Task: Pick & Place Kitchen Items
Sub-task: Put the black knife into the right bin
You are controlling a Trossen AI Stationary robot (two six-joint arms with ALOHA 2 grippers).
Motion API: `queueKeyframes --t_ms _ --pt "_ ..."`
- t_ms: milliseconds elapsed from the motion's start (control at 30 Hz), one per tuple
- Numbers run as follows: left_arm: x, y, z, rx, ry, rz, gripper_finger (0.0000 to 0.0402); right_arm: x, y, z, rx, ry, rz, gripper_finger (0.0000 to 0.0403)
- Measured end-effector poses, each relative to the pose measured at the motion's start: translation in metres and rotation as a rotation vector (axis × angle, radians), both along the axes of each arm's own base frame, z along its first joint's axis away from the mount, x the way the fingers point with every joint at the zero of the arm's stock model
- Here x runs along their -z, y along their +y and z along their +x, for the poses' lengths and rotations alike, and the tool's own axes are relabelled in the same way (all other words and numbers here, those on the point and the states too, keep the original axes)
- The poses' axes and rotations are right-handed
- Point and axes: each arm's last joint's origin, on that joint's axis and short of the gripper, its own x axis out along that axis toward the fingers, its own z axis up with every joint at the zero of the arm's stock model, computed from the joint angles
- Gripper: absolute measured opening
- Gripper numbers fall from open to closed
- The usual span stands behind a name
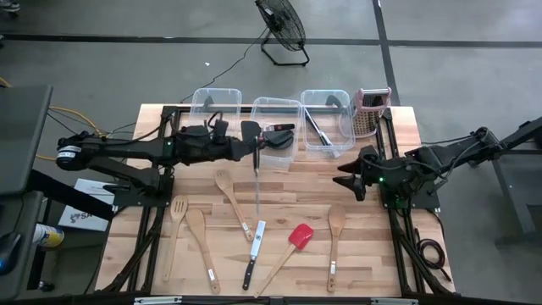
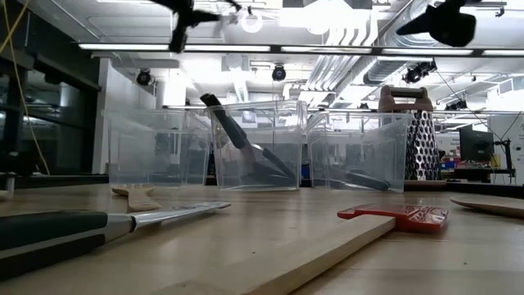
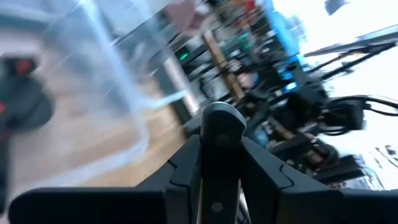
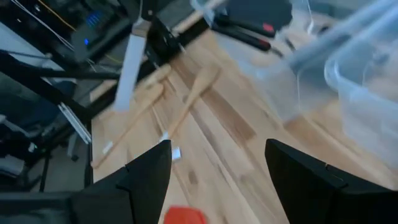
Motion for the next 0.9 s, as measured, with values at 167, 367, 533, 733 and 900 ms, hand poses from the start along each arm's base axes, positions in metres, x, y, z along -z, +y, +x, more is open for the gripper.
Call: queueKeyframes --t_ms 167,367,533,733,900 --pt "-0.009 0.001 0.012 -0.006 -0.140 0.099 0.0080 -0.007 -0.005 0.006 0.010 -0.069 -0.038 0.0251" --pt "-0.008 0.002 0.027 -0.004 -0.209 0.182 0.0080 -0.017 -0.009 0.017 -0.024 -0.165 -0.098 0.0251" --pt "-0.004 0.002 0.039 -0.001 -0.252 0.258 0.0080 -0.022 -0.014 0.031 -0.057 -0.238 -0.136 0.0251" --pt "-0.008 0.002 0.056 0.039 -0.272 0.389 0.0080 -0.020 -0.022 0.047 -0.091 -0.256 -0.197 0.0251" --pt "-0.025 0.001 0.077 0.086 -0.267 0.561 0.0080 -0.021 -0.029 0.052 -0.143 -0.271 -0.232 0.0251"
